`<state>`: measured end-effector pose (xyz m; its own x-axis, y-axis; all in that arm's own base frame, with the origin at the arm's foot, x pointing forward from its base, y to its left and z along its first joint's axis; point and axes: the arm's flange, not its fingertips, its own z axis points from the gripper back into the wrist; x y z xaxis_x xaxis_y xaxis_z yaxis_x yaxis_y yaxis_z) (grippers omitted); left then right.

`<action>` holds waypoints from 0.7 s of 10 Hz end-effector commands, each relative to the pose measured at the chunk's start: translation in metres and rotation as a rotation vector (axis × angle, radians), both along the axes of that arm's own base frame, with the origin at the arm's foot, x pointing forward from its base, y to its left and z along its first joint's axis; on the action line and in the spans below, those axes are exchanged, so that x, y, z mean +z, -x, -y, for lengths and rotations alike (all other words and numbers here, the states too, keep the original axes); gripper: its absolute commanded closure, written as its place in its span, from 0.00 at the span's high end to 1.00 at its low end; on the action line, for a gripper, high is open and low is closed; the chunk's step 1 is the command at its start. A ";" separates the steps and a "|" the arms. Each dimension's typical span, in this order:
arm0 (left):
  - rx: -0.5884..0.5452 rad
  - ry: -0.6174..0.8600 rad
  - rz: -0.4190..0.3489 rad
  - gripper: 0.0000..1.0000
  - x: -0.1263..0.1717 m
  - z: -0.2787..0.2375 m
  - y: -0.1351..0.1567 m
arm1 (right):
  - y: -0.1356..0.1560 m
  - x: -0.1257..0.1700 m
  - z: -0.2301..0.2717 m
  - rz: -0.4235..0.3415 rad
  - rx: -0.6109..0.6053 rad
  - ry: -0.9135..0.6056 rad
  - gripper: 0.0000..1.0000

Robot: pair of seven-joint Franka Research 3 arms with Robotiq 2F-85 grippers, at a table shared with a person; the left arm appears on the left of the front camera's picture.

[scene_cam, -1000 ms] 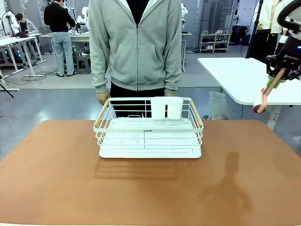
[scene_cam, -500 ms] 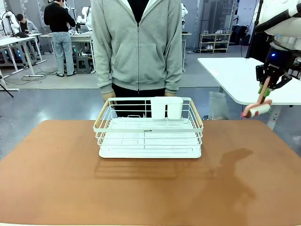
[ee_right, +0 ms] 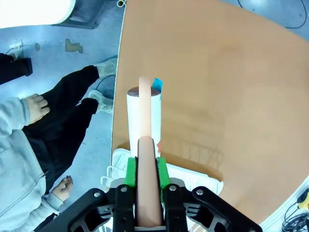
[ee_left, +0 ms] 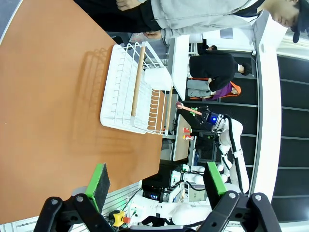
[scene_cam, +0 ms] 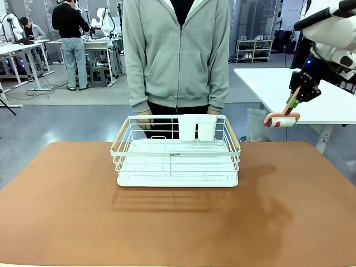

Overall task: Clean the table.
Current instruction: Place the Lint Roller down when the Dish drying rack is positioned in the middle of the table.

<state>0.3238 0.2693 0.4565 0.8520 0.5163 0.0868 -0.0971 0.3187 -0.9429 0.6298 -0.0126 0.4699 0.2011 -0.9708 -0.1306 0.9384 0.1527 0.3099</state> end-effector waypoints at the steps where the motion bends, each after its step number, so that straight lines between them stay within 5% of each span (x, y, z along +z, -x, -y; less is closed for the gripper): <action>1: -0.005 0.008 0.010 1.00 0.002 -0.001 0.003 | 0.017 -0.027 -0.010 0.037 0.014 0.011 0.21; 7: -0.005 0.008 0.010 1.00 0.002 -0.001 0.003 | 0.091 -0.102 -0.036 0.109 -0.066 0.083 0.21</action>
<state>0.3238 0.2694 0.4566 0.8519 0.5165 0.0868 -0.0971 0.3186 -0.9429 0.5512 0.0088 0.3681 0.1771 -0.9832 -0.0445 0.9122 0.1470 0.3825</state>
